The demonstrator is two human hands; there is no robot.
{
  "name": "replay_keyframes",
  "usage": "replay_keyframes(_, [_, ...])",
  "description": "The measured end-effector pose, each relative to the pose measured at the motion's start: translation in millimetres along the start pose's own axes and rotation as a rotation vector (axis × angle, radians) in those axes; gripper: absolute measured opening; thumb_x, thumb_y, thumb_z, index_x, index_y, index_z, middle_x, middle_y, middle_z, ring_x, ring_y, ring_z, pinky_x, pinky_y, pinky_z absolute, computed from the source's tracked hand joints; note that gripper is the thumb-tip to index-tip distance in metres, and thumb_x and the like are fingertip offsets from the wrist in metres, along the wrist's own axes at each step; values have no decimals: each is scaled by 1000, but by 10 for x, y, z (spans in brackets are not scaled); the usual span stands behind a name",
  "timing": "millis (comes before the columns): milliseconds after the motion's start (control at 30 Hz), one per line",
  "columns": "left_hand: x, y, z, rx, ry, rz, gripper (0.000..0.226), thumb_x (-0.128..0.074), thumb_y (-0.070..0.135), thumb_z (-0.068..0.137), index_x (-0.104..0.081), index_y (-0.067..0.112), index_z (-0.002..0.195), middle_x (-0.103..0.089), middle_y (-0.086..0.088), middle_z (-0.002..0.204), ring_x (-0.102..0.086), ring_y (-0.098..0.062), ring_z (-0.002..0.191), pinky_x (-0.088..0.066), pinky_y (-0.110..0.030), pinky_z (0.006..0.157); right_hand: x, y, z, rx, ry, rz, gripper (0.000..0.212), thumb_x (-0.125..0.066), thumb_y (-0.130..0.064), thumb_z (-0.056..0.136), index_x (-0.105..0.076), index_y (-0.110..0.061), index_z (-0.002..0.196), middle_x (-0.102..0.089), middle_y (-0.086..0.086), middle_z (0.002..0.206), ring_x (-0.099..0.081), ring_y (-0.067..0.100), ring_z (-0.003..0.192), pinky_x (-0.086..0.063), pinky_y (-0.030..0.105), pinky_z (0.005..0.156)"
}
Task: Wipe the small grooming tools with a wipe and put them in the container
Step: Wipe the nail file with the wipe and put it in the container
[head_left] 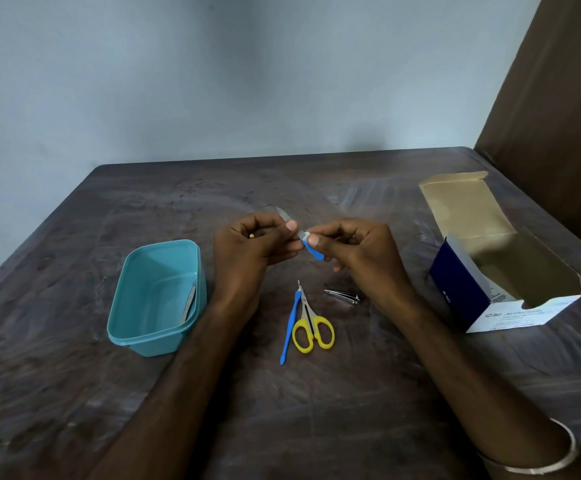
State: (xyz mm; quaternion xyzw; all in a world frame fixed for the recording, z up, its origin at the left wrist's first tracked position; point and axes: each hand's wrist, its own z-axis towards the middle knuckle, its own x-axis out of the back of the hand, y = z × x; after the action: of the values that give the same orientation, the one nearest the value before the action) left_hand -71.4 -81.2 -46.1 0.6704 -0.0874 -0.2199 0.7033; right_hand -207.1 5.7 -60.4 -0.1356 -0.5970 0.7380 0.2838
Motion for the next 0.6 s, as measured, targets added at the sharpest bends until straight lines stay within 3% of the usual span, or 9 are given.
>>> replay_keyframes(167, [-7, 12, -2, 32, 34, -28, 6, -76, 3, 81, -70, 4, 81, -73, -8, 67, -73, -22, 62, -63, -32, 67, 6, -14, 1, 43, -27, -18, 11, -79, -15, 82, -78, -26, 84, -76, -4, 73, -66, 6, 60, -47, 15, 52])
replay_keyframes(400, [13, 35, 15, 50, 117, -74, 14, -75, 5, 83, -71, -3, 94, -75, -14, 77, -74, -23, 70, -61, -29, 67, 23, 32, 19, 65, -18, -61, 10, -80, -16, 81, -78, -24, 87, -75, -4, 73, -66, 4, 59, -47, 14, 53])
replay_keyframes(600, [-65, 17, -37, 43, 96, -64, 9, -75, 2, 81, -68, 5, 77, -73, -9, 69, -74, -23, 66, -62, -30, 64, 20, 58, 23, 131, -28, -96, 17, -79, -15, 82, -75, -31, 88, -75, -13, 81, -69, 4, 67, -50, 14, 58])
